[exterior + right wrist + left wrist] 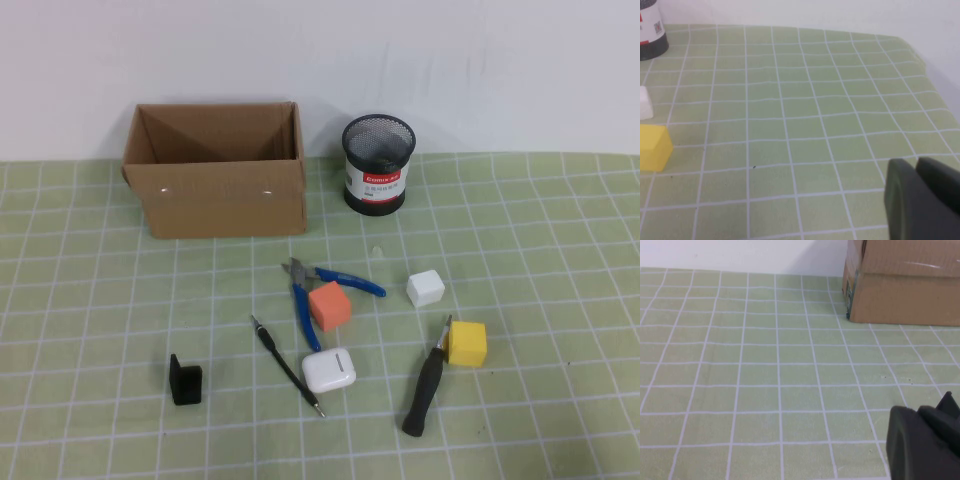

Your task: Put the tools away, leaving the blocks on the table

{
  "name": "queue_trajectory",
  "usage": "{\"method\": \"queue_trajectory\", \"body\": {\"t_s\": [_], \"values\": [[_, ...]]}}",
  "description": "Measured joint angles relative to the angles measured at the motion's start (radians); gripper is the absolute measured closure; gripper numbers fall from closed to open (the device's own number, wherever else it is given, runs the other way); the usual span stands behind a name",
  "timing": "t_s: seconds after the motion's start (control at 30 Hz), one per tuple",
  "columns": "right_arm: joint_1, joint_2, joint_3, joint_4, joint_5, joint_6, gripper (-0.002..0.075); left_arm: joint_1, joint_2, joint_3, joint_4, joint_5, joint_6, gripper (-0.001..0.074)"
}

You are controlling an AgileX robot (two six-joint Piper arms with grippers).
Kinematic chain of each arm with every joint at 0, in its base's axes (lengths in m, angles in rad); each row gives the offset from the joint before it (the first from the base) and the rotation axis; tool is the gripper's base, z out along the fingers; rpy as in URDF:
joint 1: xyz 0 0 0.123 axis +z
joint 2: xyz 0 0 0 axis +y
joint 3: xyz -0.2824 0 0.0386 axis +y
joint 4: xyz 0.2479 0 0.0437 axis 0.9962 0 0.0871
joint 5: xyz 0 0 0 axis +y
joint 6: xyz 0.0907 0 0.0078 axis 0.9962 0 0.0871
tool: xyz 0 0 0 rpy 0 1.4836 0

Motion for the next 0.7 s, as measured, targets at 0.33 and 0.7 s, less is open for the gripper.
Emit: {"method": "queue_trajectory", "body": {"t_s": [0.33, 0.7], "values": [[0.0, 0.0, 0.0, 0.0, 0.0, 0.0, 0.0736, 0.0, 0.0, 0.0, 0.0, 0.0, 0.0, 0.0738], [-0.002, 0.0, 0.0, 0.0, 0.0, 0.0, 0.0736, 0.0, 0.0, 0.0, 0.008, 0.0, 0.0, 0.0738]]}}
